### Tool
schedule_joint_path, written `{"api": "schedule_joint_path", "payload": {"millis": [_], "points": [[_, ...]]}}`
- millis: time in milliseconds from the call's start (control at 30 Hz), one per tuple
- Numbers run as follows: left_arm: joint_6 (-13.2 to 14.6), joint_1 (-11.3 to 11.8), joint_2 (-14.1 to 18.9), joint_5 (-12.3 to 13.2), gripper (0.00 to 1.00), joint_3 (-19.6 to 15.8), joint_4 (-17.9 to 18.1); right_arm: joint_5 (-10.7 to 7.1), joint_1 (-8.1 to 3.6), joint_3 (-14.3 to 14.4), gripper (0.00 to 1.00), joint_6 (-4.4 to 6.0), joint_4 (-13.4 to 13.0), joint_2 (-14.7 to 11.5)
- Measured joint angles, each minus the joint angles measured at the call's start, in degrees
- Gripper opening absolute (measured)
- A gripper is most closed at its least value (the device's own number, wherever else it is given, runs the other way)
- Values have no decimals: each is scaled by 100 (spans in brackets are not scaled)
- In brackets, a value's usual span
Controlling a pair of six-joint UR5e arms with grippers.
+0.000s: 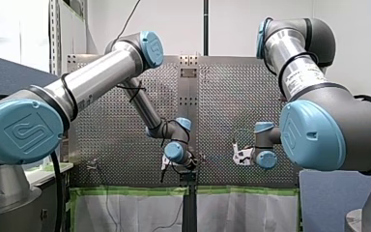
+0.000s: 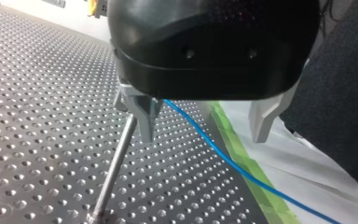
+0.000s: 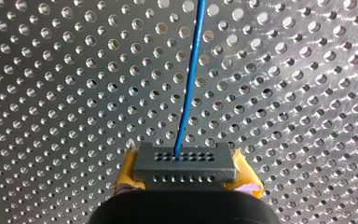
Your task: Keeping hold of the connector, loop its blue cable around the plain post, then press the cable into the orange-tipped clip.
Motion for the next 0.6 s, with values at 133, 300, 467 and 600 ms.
{"api": "schedule_joint_path", "payload": {"millis": [133,300,467,600], "points": [[-63,-2,119,-1,100,-92,88,3,0,-1,0,-3,0,0],[-113,-7,234,12,100,-228,193,1,0,-2,0,-4,-1,1],[-149,-10,421,85,100,-449,362,-1,0,-5,0,-3,-1,1],[-200,-24,583,135,100,-643,525,0,0,-3,0,3,-1,1]]}}
